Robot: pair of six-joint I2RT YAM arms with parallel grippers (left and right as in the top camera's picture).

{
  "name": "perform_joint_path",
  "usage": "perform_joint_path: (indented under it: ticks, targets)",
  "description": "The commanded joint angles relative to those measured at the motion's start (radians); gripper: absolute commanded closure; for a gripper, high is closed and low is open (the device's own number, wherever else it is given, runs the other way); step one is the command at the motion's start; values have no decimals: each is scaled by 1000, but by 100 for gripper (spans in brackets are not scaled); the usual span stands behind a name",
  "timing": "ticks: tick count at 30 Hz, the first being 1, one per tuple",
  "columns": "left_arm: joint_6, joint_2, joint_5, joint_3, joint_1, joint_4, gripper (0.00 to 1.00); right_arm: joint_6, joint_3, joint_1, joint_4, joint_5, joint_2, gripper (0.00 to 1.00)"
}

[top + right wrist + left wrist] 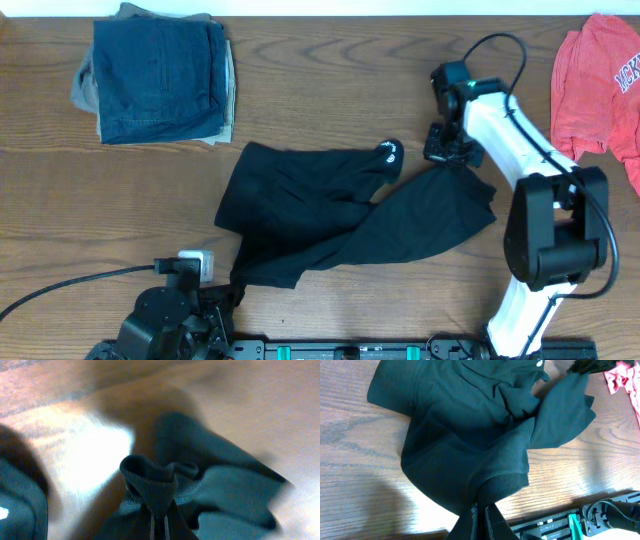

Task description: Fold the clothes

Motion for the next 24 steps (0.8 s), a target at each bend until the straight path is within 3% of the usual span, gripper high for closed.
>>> perform_joint_path:
  ticks: [1,12,20,21,22,24]
  targets:
    - [-5,-7,-20,14,-1,0,94,10,64,-28,-85,24,-95,99]
    - [-5,-7,-27,14,-1,0,94,159,9,-53,-377,148,-289,99]
    - [-5,-7,-27,14,-1,0,94,240,-225,-56,-380,178,-445,92]
    - [-5,-7,-27,14,-1,0,94,253,-258,-57,-370,177,-460,89]
    - [-5,-7,-27,14,-1,0,94,266,-295,-61,-356,176,-476,80]
    - [-5,-7,-27,14,-1,0,94,272,-354,-72,-328,170,-499,40]
